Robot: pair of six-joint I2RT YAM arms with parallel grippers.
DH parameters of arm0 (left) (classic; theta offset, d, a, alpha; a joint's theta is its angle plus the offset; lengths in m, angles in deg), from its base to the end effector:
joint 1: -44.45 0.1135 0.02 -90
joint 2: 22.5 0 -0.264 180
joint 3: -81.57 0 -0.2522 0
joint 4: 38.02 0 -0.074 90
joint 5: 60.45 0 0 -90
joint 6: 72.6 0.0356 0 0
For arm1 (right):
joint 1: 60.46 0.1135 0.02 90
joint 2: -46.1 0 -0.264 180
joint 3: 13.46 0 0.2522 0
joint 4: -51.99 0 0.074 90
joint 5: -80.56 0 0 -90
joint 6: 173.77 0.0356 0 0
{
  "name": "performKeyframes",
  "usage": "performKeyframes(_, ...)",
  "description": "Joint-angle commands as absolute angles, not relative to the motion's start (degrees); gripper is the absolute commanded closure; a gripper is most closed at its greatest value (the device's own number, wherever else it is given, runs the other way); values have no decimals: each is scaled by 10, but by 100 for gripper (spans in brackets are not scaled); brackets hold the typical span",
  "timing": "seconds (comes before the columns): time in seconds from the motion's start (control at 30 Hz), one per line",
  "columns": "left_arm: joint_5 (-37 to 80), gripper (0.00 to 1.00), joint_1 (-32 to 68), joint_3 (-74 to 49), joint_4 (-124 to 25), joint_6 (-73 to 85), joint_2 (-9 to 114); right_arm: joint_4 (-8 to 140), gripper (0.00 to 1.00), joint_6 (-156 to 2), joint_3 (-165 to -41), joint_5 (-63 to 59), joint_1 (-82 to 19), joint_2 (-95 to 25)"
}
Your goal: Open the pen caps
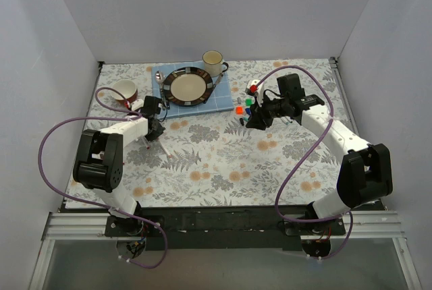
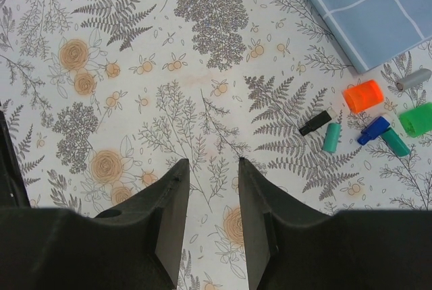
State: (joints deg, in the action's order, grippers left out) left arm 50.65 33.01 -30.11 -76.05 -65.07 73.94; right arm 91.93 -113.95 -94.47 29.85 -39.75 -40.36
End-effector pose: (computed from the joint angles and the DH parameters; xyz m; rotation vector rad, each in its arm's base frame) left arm 0.3117 -0.0500 0.1589 -1.5892 2.0511 -0.0706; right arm 0.2970 0.1364 0.2807 -1.2490 1.8675 0.7156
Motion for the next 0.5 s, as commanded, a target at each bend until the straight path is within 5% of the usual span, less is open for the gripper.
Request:
performKeyframes(0.0,449,99,330,-335,-740,-645,711,897,57,-1134,-939,325,-397,-379)
performKeyframes(0.17,359,100,328,-386,-652,-656,646,890,56,-1130,-926,359,-390,-387)
performKeyframes(0.47,257,100,209,-479,-384,-743,583,847,38,-1080,-895,527,-350,-457)
